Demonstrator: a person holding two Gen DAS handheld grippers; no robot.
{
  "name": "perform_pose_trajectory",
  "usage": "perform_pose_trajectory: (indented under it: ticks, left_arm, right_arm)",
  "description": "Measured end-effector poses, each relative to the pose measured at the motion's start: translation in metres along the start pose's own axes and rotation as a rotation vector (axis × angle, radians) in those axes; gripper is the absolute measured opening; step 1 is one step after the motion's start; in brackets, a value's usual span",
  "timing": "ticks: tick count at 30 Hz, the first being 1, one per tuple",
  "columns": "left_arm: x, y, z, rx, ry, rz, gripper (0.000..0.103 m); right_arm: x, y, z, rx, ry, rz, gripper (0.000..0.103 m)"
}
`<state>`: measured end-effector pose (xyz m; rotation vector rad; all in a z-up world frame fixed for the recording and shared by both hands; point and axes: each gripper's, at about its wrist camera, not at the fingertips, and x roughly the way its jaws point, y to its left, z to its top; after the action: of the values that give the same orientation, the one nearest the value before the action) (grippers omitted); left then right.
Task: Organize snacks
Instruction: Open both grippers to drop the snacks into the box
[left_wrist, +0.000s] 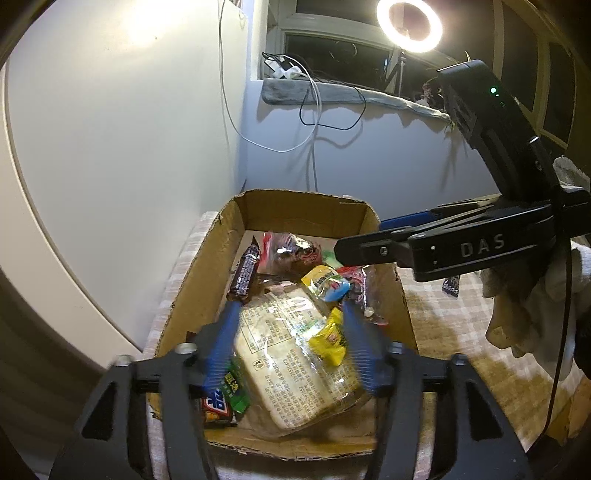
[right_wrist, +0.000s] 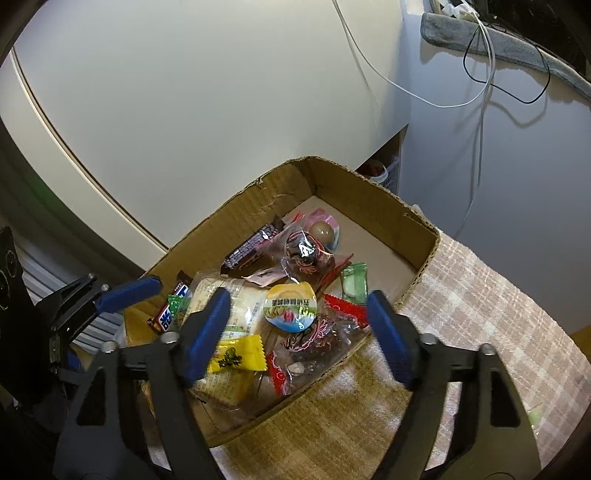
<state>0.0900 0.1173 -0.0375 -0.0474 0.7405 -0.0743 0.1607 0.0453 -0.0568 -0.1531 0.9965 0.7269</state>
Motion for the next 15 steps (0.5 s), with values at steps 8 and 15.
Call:
perform_pose_trajectory:
  ticks: [8, 15]
  left_arm:
    - [0.000, -0.002, 0.000, 0.009, 0.000, 0.021, 0.071]
    - [-0.001, -0.007, 0.000, 0.015, -0.003, 0.024, 0.071]
  right_arm:
    - [-0.007, -0.006, -0.001, 0.016, -0.012, -0.013, 0.087]
    - [-0.018, -0.015, -0.009, 0.030, -0.021, -0.026, 0.087]
